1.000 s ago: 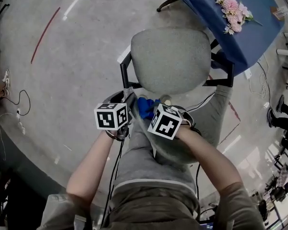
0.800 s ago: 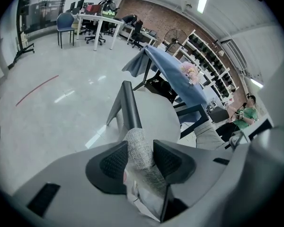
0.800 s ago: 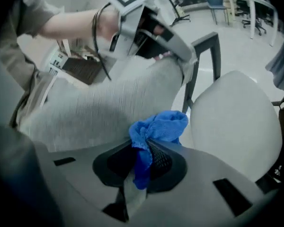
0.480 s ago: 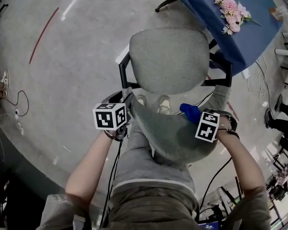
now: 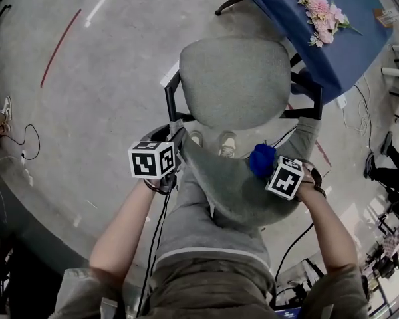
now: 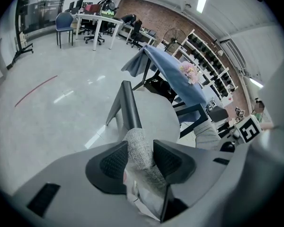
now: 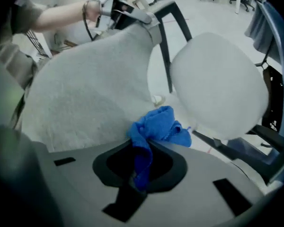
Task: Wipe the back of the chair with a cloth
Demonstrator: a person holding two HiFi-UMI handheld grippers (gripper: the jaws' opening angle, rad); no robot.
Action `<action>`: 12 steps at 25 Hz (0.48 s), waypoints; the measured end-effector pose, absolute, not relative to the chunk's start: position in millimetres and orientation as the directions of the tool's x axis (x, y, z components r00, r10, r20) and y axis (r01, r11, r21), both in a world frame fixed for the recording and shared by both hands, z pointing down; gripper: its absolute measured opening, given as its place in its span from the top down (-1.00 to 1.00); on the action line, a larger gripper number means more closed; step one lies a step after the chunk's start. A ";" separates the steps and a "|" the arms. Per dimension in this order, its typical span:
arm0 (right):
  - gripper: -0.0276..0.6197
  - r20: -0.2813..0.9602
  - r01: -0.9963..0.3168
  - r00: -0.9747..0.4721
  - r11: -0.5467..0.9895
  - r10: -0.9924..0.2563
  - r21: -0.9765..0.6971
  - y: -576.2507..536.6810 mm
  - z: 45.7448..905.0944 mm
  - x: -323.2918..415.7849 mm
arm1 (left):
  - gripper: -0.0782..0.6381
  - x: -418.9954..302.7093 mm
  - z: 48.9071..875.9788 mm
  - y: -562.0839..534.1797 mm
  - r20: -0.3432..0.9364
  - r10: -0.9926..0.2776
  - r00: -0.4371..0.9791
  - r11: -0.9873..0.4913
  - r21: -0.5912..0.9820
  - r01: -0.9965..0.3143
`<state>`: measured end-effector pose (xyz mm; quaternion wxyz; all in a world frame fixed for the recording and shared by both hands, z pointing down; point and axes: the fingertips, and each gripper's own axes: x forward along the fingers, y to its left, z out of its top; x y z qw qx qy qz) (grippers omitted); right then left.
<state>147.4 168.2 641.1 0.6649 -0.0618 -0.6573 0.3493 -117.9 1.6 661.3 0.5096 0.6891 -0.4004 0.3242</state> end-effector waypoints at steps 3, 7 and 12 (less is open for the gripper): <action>0.69 0.799 -0.306 -0.230 0.738 0.555 -0.601 177.7 627.3 82.2 | 0.26 -118.3 662.1 0.4 0.855 -0.224 0.468 -0.161 0.441 -0.883; 0.69 0.762 -0.206 -0.393 0.758 0.515 -0.618 157.9 602.8 -1.6 | 0.26 -118.3 662.7 1.8 0.861 -0.219 0.460 -0.158 0.433 -0.887; 0.69 0.718 -0.165 -0.552 0.788 0.425 -0.593 113.9 574.4 -66.5 | 0.26 -117.5 662.6 0.4 0.858 -0.226 0.462 -0.160 0.435 -0.886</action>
